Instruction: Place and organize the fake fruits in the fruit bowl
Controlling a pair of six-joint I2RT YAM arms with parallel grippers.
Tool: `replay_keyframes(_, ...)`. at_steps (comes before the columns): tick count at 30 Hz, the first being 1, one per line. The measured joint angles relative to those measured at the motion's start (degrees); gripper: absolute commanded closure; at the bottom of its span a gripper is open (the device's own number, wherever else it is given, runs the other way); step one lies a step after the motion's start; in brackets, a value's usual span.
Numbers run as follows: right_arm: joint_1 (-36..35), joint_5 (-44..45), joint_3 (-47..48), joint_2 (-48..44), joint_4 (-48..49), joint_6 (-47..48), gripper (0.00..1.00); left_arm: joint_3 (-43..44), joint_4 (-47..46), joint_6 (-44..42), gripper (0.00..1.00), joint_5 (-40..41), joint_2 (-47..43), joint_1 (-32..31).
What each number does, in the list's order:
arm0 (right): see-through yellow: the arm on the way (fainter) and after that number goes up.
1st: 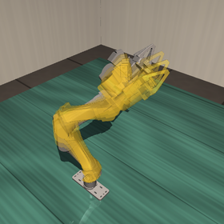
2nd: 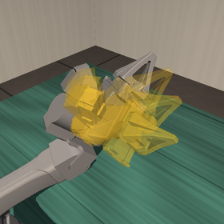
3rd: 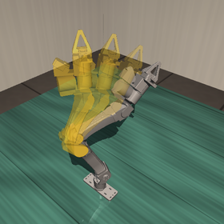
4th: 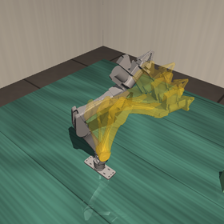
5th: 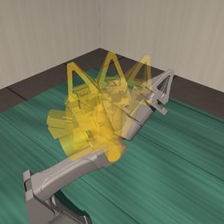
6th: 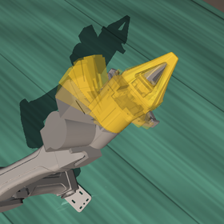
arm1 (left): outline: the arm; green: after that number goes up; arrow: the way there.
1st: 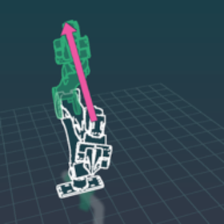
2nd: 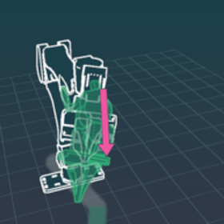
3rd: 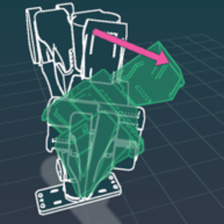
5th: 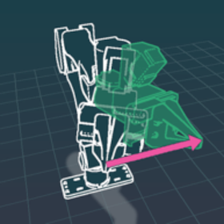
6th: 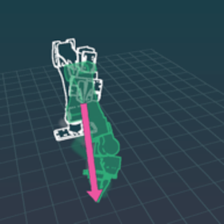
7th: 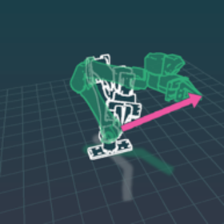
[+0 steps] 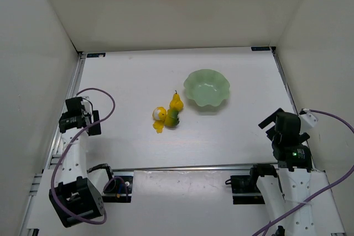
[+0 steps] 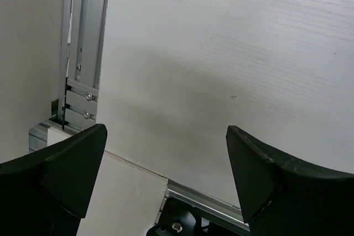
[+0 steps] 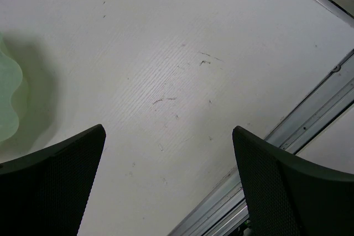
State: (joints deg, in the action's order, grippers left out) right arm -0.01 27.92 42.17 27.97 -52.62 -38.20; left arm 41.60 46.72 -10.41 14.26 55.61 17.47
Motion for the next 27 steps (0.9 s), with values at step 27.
replay_keyframes(27,0.0,-3.7,0.0,8.3,1.7,2.8,0.00,29.3,2.3,-18.4,0.00,-11.0,40.5,-52.9)
